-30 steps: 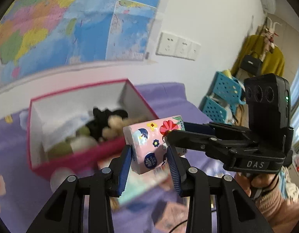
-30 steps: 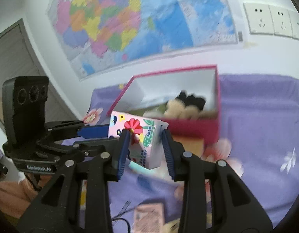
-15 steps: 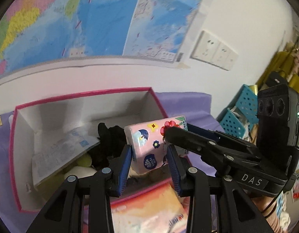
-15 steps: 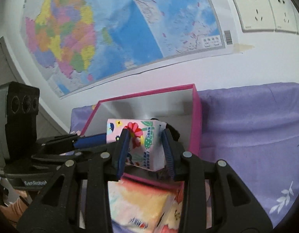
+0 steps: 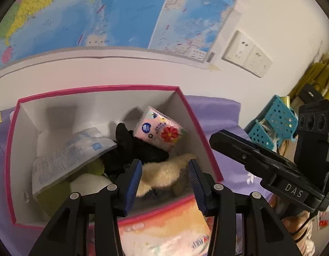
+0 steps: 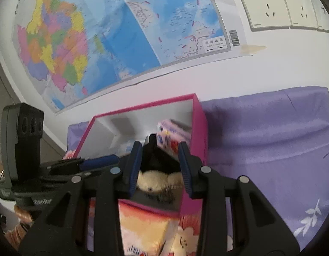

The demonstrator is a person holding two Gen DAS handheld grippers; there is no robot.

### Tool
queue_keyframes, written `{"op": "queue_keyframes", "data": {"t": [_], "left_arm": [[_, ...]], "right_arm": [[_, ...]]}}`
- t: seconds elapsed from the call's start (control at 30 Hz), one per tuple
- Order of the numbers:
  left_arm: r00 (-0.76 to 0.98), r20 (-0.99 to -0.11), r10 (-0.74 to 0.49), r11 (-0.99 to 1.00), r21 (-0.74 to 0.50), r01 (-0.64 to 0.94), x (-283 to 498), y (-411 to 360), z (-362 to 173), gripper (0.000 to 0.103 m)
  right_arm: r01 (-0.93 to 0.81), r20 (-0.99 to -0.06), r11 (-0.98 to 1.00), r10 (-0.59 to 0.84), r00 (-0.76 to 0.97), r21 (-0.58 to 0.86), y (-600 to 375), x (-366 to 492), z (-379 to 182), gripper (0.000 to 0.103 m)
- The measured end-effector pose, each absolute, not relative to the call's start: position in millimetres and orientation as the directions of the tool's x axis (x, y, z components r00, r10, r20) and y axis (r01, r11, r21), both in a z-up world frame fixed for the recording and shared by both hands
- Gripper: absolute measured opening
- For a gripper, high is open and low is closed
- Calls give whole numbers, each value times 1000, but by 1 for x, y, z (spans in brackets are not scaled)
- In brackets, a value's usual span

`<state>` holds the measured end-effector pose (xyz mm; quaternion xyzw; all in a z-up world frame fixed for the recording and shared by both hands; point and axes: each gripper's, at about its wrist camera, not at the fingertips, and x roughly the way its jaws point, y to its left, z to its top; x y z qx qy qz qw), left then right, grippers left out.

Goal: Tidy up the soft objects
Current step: 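Carry the pink tissue pack into the box and open the right tool, then move the right tool to the peach barcode pouch and grasp it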

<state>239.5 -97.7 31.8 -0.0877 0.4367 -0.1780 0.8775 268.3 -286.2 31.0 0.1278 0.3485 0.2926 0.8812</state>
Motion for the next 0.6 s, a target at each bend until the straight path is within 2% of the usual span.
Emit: {"op": "queue_keyframes", "data": {"t": [0.2,0.37,0.6], "left_arm": [[581,-693,-427,903,-293,314,198,-99,50,46],[588,-667,-458,884,-273,380,158,-96,57,48],[570,-664,-485,864,-263,428,113,-88,53,50]], "right_arm": [[-467,-524,766,643,558,443,-296,233,42,38],[-513,-486,712,703,519,480,-299,197,51,43],[-585,-479,662,747,461,469,-298,140,54,43]]}}
